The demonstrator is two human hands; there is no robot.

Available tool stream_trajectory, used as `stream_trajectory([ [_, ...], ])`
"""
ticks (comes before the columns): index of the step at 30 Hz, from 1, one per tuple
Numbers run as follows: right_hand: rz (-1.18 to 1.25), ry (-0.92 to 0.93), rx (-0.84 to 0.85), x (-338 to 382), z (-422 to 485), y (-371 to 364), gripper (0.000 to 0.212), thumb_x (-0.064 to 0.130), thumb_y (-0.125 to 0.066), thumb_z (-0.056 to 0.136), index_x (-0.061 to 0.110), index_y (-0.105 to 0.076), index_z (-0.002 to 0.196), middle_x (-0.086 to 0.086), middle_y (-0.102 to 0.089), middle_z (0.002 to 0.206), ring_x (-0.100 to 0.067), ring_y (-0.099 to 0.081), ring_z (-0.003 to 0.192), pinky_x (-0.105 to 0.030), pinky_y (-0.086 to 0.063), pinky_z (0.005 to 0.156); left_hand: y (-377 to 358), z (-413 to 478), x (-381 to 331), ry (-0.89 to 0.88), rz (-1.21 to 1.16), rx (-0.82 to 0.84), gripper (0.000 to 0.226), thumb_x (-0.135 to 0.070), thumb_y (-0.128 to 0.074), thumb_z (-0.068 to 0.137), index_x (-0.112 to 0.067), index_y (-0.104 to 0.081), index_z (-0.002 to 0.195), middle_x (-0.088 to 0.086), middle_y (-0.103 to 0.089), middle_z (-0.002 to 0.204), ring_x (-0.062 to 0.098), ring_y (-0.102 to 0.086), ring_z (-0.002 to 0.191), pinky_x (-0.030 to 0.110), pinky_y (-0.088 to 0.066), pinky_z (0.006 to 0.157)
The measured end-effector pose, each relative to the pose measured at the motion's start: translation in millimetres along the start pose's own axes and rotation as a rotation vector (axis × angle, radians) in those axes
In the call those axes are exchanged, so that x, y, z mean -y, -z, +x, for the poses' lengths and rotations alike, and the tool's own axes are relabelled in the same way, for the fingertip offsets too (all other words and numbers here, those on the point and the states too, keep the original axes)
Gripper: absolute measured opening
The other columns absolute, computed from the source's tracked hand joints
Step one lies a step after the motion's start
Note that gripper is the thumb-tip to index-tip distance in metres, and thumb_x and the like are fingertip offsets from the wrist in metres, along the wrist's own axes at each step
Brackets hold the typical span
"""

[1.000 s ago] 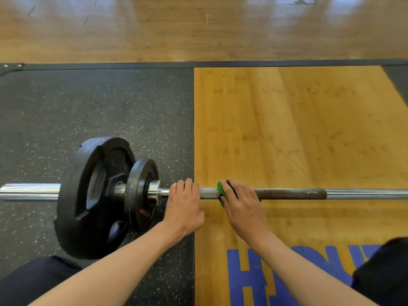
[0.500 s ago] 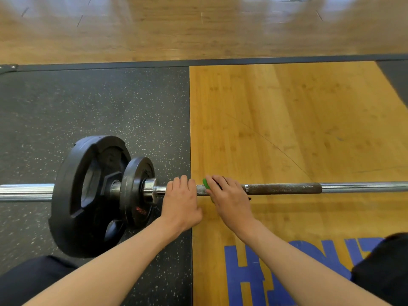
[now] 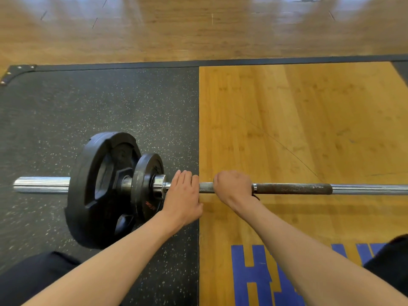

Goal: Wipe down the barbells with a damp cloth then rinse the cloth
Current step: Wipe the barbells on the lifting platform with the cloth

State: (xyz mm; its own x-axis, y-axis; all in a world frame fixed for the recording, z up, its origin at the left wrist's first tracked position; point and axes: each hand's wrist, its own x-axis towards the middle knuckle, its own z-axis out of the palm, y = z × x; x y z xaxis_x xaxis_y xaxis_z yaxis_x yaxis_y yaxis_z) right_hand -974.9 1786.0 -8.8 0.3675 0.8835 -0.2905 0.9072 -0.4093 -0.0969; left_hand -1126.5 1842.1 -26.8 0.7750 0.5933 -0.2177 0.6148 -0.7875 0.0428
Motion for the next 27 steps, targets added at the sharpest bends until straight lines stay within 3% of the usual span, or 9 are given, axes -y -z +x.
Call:
stream_trajectory([
  [3,0.140,0.055,-0.177,39.3,-6.8,-16.6,0.025,0.023,-0.044,0.103,0.019,-0.064,0.089,-0.002,-0.067,0.087,-0.026,-0.065,0.074,-0.033,-0.041,0.064,-6.8,-5.5,4.9,0.035,-0.009,-0.054,0.050,-0.040,-0.062,0.076,-0.012,-0.055,0.116,0.005,-0.057,0.110,0.028,-0.052,0.111,0.047,-0.029,0.118],
  [5,0.171,0.086,-0.320,45.8,-16.6,-38.3,0.015,0.022,-0.053,0.099,0.020,-0.066,0.093,0.001,-0.068,0.089,-0.023,-0.066,0.080,-0.038,-0.047,0.081,-8.2,-7.2,4.2,0.034,0.000,-0.082,0.050,-0.040,-0.062,0.076,-0.009,-0.058,0.115,0.006,-0.059,0.107,0.029,-0.055,0.109,0.047,-0.034,0.115],
  [10,0.078,0.197,-0.494,-22.2,-46.6,-60.2,0.032,0.033,-0.043,0.105,0.021,-0.059,0.130,0.000,-0.062,0.124,-0.022,-0.060,0.114,-0.049,-0.038,0.112,-5.3,7.5,-14.4,-0.002,0.053,-0.059,0.062,-0.039,-0.058,0.076,-0.007,-0.049,0.128,0.015,-0.053,0.121,0.037,-0.046,0.122,0.052,-0.027,0.119],
  [12,0.064,0.172,-0.513,-52.2,-50.9,-57.2,0.031,0.031,-0.043,0.106,0.018,-0.061,0.128,-0.001,-0.063,0.122,-0.021,-0.060,0.115,-0.051,-0.033,0.116,-6.9,12.4,-18.2,-0.016,0.083,-0.081,0.066,-0.036,-0.063,0.071,-0.005,-0.051,0.127,0.018,-0.053,0.121,0.040,-0.046,0.124,0.054,-0.026,0.120],
  [15,0.075,-0.043,-0.458,-80.0,-45.8,-43.2,0.032,0.031,-0.038,0.104,0.021,-0.068,0.102,0.004,-0.068,0.096,-0.018,-0.065,0.090,-0.050,-0.028,0.119,-6.6,16.1,-20.3,0.007,0.070,-0.084,0.070,-0.036,-0.063,0.068,-0.005,-0.050,0.129,0.019,-0.053,0.122,0.041,-0.044,0.128,0.057,-0.024,0.119],
  [18,0.081,-0.231,-0.120,-72.9,-23.7,-10.1,0.037,0.027,-0.033,0.101,0.020,-0.057,0.073,0.000,-0.066,0.080,-0.024,-0.063,0.078,-0.041,-0.031,0.112,-4.6,17.9,-19.8,0.019,0.051,-0.021,0.074,-0.043,-0.057,0.075,-0.007,-0.041,0.138,0.016,-0.047,0.132,0.039,-0.035,0.136,0.057,-0.016,0.122],
  [21,0.079,-0.247,0.134,-43.4,-1.1,9.7,0.032,0.019,-0.038,0.097,0.017,-0.049,0.067,-0.004,-0.061,0.079,-0.029,-0.059,0.079,-0.032,-0.038,0.077,-1.4,18.4,-17.8,0.008,0.038,0.018,0.082,-0.052,-0.057,0.077,-0.009,-0.033,0.143,0.013,-0.040,0.139,0.036,-0.028,0.141,0.055,-0.009,0.123],
  [25,0.091,-0.167,0.136,-9.6,4.8,8.9,0.034,0.019,-0.041,0.098,0.015,-0.052,0.066,-0.001,-0.058,0.073,-0.027,-0.056,0.071,-0.030,-0.039,0.065,1.5,17.7,-15.1,0.010,-0.008,0.018,0.093,-0.054,-0.062,0.075,-0.007,-0.026,0.148,0.012,-0.036,0.143,0.033,-0.023,0.144,0.052,-0.001,0.124],
  [27,0.045,-0.069,0.022,-3.8,-2.6,-6.0,0.035,0.020,-0.037,0.102,0.018,-0.061,0.076,-0.001,-0.067,0.081,-0.025,-0.060,0.074,-0.034,-0.045,0.075,0.9,16.0,-17.6,0.019,0.020,0.008,0.095,-0.055,-0.064,0.074,-0.008,-0.027,0.147,0.013,-0.037,0.143,0.035,-0.022,0.146,0.054,0.000,0.124],
])
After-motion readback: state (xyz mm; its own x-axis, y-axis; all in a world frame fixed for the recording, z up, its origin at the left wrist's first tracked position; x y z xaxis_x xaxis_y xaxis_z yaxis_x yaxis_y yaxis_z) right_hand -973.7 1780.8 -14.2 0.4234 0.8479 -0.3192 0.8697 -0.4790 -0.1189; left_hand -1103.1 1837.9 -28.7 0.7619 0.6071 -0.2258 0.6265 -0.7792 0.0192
